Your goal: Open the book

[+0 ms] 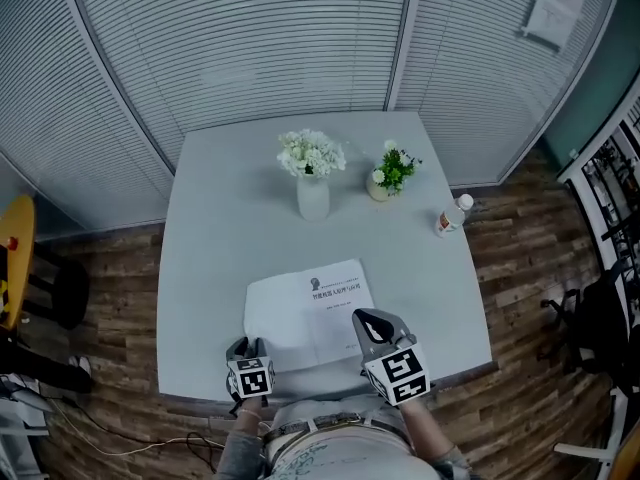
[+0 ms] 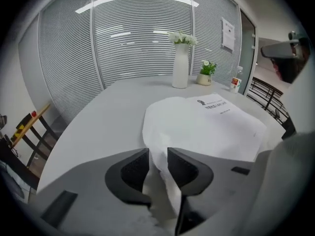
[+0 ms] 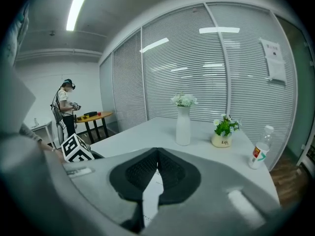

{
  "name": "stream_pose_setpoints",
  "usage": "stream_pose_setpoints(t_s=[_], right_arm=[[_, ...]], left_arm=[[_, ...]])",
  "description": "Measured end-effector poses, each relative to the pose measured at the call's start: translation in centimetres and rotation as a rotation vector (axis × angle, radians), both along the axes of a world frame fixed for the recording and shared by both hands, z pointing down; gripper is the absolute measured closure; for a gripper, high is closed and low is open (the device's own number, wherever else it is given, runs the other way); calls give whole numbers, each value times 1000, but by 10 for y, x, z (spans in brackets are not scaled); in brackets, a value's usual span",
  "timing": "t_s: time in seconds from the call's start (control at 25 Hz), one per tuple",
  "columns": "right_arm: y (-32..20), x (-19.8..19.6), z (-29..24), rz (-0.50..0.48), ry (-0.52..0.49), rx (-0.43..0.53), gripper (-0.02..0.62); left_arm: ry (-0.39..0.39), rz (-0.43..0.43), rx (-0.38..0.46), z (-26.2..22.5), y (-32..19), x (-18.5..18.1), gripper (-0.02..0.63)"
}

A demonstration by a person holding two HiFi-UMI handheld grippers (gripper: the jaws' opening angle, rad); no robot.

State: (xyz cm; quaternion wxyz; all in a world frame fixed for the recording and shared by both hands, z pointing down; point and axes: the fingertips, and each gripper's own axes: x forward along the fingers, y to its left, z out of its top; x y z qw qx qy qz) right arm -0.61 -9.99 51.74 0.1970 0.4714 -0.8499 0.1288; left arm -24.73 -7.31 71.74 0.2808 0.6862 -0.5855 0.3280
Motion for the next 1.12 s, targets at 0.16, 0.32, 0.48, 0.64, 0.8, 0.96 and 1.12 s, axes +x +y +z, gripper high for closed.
stream_pose_setpoints(t_s=[0.16, 0.32, 0.48, 0.64, 0.8, 0.96, 1.12], right_arm=[[-3, 0, -1, -30, -2, -1, 595], [-5, 1, -2, -47, -3, 0, 595], [-5, 6, 0, -49, -6, 3, 595], [-5, 9, 1, -49, -5, 3, 594], [-7, 15, 1, -46, -4, 10, 594], [-8, 23, 1, -35, -13, 9, 594], [-12, 31, 1, -30, -17, 10, 594]], left_arm=[[40, -45, -19, -5, 7, 2, 426], [48, -65, -19, -11, 15, 5, 426], [29, -67, 30, -22, 13, 10, 426], [25, -58, 58, -33, 9, 15, 426], [46, -40, 66, -39, 6, 24, 426], [63, -11, 53, -41, 7, 34, 426], [67, 20, 43, -41, 5, 43, 433]])
